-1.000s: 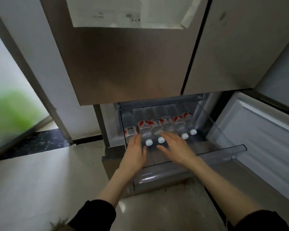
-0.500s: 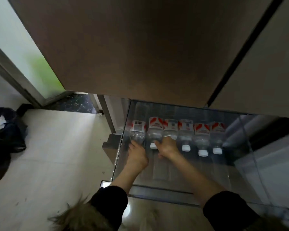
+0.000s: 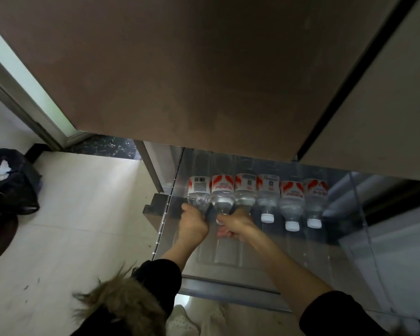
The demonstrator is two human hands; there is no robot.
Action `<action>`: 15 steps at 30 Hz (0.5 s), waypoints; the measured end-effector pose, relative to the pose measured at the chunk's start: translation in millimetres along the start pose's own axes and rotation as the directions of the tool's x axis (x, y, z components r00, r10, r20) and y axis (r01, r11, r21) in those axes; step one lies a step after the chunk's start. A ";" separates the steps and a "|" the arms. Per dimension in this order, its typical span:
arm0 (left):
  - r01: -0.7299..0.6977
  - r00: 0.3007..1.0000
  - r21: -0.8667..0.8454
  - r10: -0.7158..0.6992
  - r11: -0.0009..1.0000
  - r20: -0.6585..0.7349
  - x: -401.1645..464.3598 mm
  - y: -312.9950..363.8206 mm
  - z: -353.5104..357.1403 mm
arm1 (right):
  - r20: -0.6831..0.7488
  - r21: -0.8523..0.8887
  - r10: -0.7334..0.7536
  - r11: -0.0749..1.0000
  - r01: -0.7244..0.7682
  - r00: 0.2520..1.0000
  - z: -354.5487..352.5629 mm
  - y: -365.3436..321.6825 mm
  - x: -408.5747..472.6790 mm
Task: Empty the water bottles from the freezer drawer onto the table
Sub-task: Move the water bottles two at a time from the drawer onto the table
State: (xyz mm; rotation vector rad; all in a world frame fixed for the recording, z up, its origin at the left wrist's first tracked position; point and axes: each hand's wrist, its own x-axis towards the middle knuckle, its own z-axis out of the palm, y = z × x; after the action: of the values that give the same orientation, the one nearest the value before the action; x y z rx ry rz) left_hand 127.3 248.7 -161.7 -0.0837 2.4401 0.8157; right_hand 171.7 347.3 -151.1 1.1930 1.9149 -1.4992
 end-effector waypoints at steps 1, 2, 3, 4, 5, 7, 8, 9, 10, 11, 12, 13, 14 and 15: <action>-0.026 1.000 0.007 0.026 1.000 -0.007 -2.7 0.4 -1.4 | -0.002 0.009 -0.011 1.000 0.011 1.000 -3.2 -0.9 -3.7; -0.061 0.998 0.018 0.061 0.998 -0.021 -5.8 0.7 -4.1 | -0.005 0.017 -0.023 1.000 0.023 1.000 -6.4 -2.1 -8.0; -0.102 0.994 0.032 0.103 0.994 -0.037 -8.4 1.2 -8.4 | -0.010 0.024 -0.036 0.999 0.036 0.999 -9.4 -3.2 -11.9; -0.150 0.987 0.047 0.153 0.988 -0.059 -11.8 1.5 -14.4 | -0.016 0.031 -0.046 0.998 0.047 0.999 -12.2 -3.9 -16.3; -0.206 0.974 0.058 0.210 0.977 -0.085 -16.0 1.9 -21.4 | -0.021 0.042 -0.057 0.997 0.058 0.998 -14.3 -3.8 -20.5; -0.337 0.928 0.072 0.345 0.939 -0.141 -26.4 3.7 -36.4 | -0.045 0.043 -0.083 0.995 0.085 0.996 -18.6 -4.4 -30.5; -0.389 0.900 0.091 0.399 0.917 -0.173 -33.3 4.9 -44.3 | -0.079 0.034 -0.104 0.994 0.107 0.991 -20.9 -4.3 -36.3; -0.426 0.873 0.126 0.444 0.896 -0.203 -40.5 6.2 -51.5 | -0.131 0.015 -0.136 0.990 0.139 0.982 -23.4 -4.5 -42.5; -0.458 0.843 0.174 0.488 0.872 -0.226 -47.6 7.3 -58.9 | -0.193 -0.025 -0.178 0.984 0.176 0.965 -25.7 -4.4 -49.9; -0.490 0.811 0.227 0.536 0.842 -0.236 -53.7 7.8 -66.2 | -0.261 -0.092 -0.234 0.972 0.217 0.937 -27.5 -3.9 -58.7; -0.524 0.776 0.272 0.584 0.807 -0.238 -58.8 9.1 -74.2 | -0.319 -0.181 -0.295 0.952 0.247 0.901 -29.4 -3.4 -69.0; -0.553 0.745 0.302 0.623 0.777 -0.238 -62.4 11.0 -82.7 | -0.361 -0.280 -0.355 0.923 0.263 0.862 -30.6 -3.0 -78.8; -0.574 0.722 0.314 0.648 0.757 -0.243 -64.6 13.1 -91.9 | -0.378 -0.366 -0.410 0.890 0.273 0.830 -31.6 -3.1 -88.8; -0.584 0.708 0.317 0.660 0.748 -0.252 -64.9 15.5 -100.6 | -0.378 -0.430 -0.458 0.857 0.286 0.805 -32.1 -3.4 -97.3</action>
State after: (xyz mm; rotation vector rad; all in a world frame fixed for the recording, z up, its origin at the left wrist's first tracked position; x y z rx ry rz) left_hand 129.1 196.5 -52.9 0.8056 2.9220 0.8530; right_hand 226.7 341.8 -64.8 1.1139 2.7528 -1.0033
